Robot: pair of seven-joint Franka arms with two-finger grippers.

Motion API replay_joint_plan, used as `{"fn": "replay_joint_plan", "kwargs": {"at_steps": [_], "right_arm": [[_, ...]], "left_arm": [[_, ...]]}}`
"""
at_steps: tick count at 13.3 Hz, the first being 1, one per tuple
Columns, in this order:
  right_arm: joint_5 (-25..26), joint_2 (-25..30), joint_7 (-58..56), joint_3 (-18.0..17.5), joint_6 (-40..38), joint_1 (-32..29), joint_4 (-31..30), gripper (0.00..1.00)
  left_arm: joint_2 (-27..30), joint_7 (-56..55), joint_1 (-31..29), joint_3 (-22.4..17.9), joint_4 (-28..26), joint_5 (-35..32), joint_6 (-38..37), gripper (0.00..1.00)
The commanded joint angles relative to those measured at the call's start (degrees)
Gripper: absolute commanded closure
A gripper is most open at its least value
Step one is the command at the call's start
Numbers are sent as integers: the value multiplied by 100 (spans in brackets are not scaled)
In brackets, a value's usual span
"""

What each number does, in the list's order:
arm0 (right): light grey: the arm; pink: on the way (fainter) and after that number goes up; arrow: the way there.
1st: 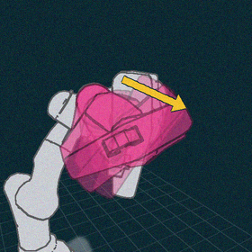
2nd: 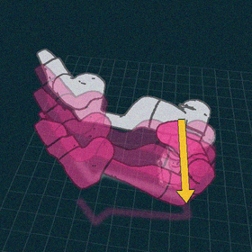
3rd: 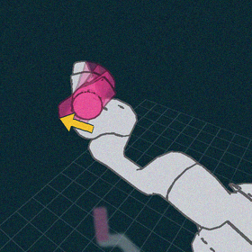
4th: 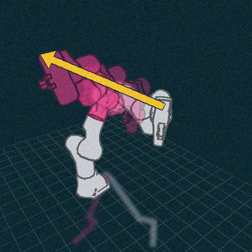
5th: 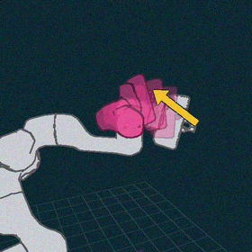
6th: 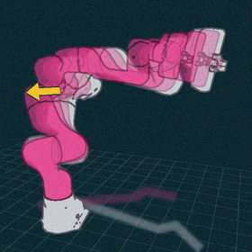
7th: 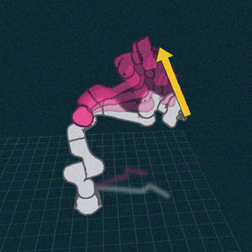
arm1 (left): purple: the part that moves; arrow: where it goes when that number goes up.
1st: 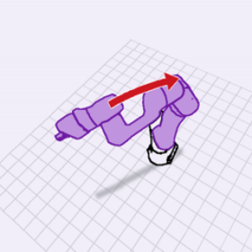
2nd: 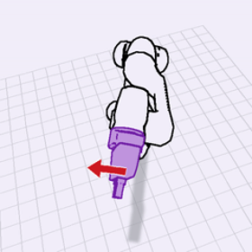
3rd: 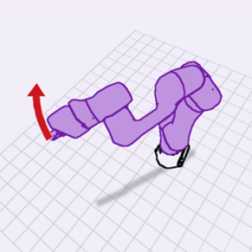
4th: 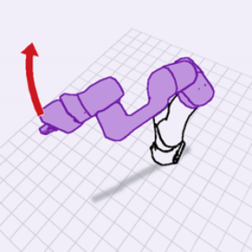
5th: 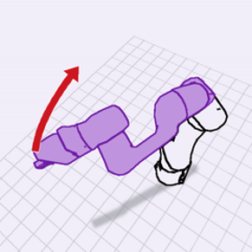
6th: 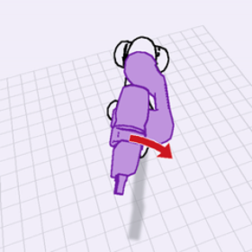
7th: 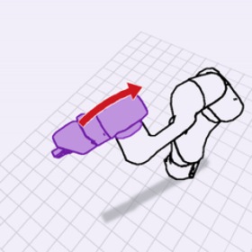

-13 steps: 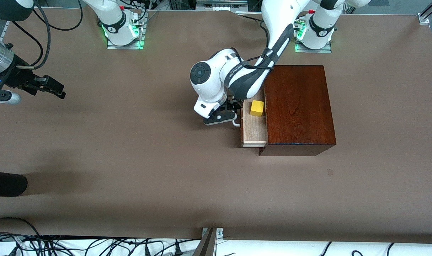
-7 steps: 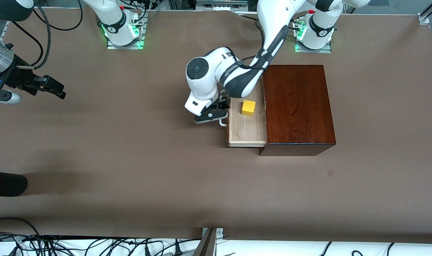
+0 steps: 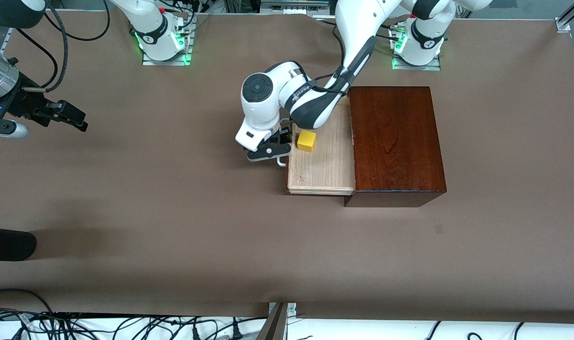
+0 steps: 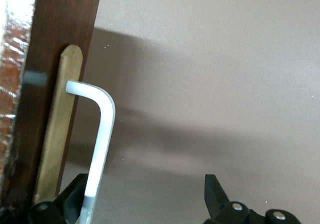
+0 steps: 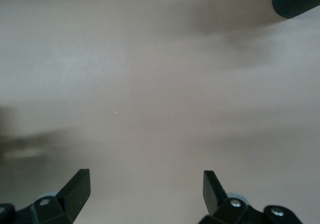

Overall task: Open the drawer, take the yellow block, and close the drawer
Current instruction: 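Pull the drawer further open with the left gripper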

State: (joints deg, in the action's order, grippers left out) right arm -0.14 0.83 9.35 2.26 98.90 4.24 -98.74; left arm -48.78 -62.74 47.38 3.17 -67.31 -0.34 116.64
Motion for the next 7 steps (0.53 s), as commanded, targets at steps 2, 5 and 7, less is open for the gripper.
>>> {"fn": "replay_joint_plan", "kwargs": {"at_steps": [2,5,7], "right_arm": [[-12,-65,-12,3,-116,15,153,0],[-12,-65,-12,3,-116,24,153,0],[-3,-65,-12,-6,-116,24,153,0]], "left_arm": [[-193,-108,35,113,350,254,97,0],[8,216,-18,-44,332,193,-727,0],[158,332,-105,-27,350,193,-1229,0]]}}
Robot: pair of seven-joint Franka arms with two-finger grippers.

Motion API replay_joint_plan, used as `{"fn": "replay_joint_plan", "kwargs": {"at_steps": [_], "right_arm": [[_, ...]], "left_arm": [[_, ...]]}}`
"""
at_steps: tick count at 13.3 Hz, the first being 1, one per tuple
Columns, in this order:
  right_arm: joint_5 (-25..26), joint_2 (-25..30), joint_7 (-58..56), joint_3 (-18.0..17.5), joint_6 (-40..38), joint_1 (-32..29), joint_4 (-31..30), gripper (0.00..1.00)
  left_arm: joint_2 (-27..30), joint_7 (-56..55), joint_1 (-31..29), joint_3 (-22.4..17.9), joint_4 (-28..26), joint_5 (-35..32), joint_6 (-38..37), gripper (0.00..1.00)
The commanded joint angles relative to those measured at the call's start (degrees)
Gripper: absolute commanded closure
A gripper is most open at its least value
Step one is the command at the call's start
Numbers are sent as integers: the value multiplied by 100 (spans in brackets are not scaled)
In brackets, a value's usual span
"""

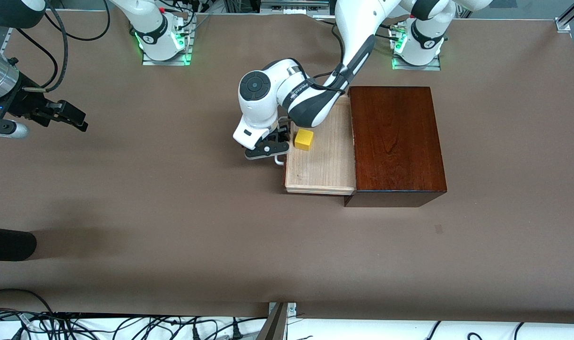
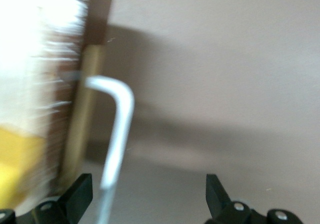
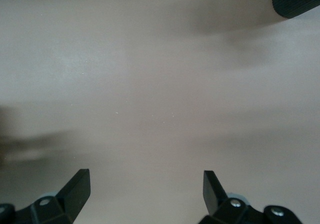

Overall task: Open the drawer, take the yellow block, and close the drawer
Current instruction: 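Release the handle and raise the left gripper while the right gripper approaches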

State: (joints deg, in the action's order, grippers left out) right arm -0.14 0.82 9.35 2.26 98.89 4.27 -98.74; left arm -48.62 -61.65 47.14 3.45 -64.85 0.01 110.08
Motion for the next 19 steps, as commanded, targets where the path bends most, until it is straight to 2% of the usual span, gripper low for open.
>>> {"fn": "replay_joint_plan", "kwargs": {"at_steps": [1,6,10,12,16,19], "right_arm": [[-12,-65,-12,-6,-116,21,153,0],[-29,-65,40,-6,-116,249,153,0],[-65,-47,67,-6,-107,653,162,0],[-91,-65,102,-76,-64,987,171,0],[-170,-196,129,-85,-37,1646,188,0],[-179,-302,120,-85,50,2006,188,0]], "left_arm": [[195,223,-125,-29,130,166,-758,0],[572,197,-248,50,174,236,-1540,0],[959,188,-432,173,174,263,-1787,0],[1336,223,-721,164,157,560,-2059,0],[2030,328,-1425,156,60,588,-2551,0],[2618,1398,-1943,138,-290,606,-2869,0]]}}
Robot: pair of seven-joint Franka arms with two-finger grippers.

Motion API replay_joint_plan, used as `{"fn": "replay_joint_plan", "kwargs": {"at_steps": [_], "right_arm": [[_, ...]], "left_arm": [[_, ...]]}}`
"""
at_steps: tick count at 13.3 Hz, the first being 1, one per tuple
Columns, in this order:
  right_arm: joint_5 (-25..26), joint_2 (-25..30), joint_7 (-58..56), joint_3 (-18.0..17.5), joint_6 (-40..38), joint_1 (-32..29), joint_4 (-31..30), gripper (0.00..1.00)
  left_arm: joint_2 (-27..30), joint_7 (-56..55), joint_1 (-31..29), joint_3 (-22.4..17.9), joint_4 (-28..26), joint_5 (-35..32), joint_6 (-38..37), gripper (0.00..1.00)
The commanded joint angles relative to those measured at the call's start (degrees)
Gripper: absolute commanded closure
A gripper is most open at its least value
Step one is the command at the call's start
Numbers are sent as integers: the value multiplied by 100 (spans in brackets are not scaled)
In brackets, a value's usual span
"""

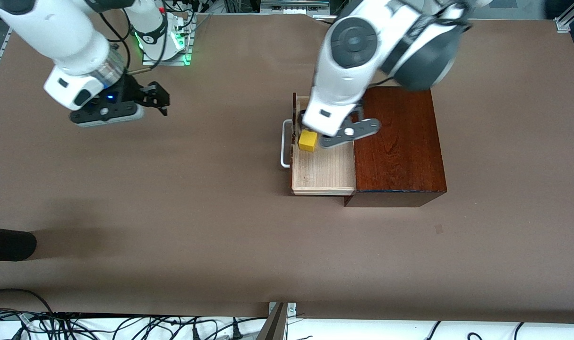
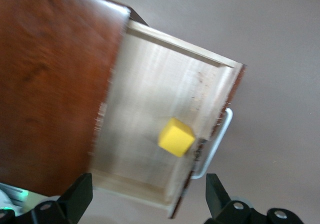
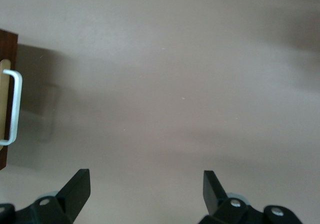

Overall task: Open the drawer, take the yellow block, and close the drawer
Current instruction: 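Release the handle and raise the left gripper while the right gripper approaches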

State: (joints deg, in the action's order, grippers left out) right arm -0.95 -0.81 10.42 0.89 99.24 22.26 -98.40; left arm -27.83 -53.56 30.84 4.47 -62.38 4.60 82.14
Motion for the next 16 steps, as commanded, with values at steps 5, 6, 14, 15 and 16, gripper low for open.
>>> {"fn": "replay_joint_plan", "kwargs": {"at_steps": [5,6,14,15,16], "right_arm": [[-608,-217,-154,52,271,814,180,0],[-600,-322,-276,52,298,1024,302,0],[-626,-1464,-409,52,613,2299,1393,0],[-617,-1561,-540,52,815,2414,1411,0],[-608,-1649,-680,52,1017,2537,1420,0]], "left_arm": [[1568,2434,-939,-532,-1310,147,-523,0],[1779,2838,-939,-822,-1512,138,-541,0],[3001,4405,-1018,-1615,-3094,-310,144,0],[3055,4572,-1158,-1615,-3200,-311,206,0],[3064,4643,-1246,-1615,-3288,-311,215,0]]}}
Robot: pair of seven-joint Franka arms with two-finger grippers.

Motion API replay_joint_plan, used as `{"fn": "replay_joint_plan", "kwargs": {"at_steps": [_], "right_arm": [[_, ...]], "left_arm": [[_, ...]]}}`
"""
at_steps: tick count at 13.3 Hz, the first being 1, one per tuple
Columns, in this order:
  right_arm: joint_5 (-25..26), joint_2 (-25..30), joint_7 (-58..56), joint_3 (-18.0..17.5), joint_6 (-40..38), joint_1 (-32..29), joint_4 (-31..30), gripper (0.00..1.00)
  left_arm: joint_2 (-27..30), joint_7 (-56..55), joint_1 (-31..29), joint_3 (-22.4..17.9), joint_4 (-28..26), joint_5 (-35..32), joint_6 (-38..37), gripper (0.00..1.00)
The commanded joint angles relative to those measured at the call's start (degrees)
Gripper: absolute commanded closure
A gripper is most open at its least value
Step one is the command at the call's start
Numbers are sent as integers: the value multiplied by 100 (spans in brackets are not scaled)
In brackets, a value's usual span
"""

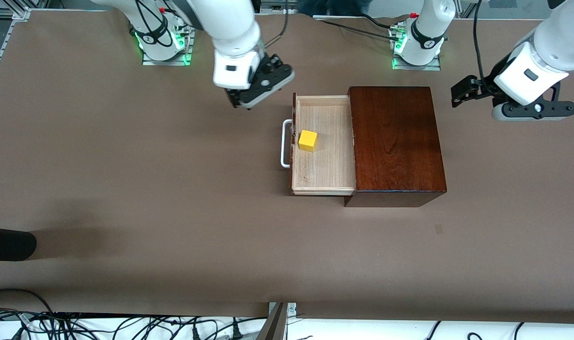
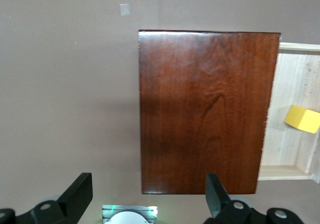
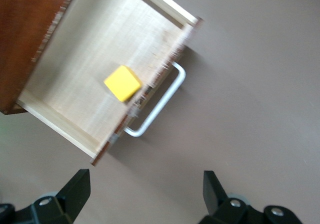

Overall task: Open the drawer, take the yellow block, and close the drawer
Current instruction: 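Lower the right gripper into the drawer over the yellow cube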

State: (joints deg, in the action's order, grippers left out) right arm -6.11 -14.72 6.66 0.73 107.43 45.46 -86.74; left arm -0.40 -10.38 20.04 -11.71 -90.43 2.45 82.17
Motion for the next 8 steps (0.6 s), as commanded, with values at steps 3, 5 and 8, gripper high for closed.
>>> {"fn": "replay_joint_plan", "kwargs": {"at_steps": [3,5,8], "right_arm": [[-92,-539,-577,68,611,437,272,0],[-101,-881,-841,33,674,525,560,0],[-83,-1461,-1131,-64,691,534,1097,0]], "left_arm": [[436,344,-228,2,-704,-104,413,0],[436,344,-237,2,-660,-227,413,0],[383,353,-246,11,-537,-341,422,0]]}}
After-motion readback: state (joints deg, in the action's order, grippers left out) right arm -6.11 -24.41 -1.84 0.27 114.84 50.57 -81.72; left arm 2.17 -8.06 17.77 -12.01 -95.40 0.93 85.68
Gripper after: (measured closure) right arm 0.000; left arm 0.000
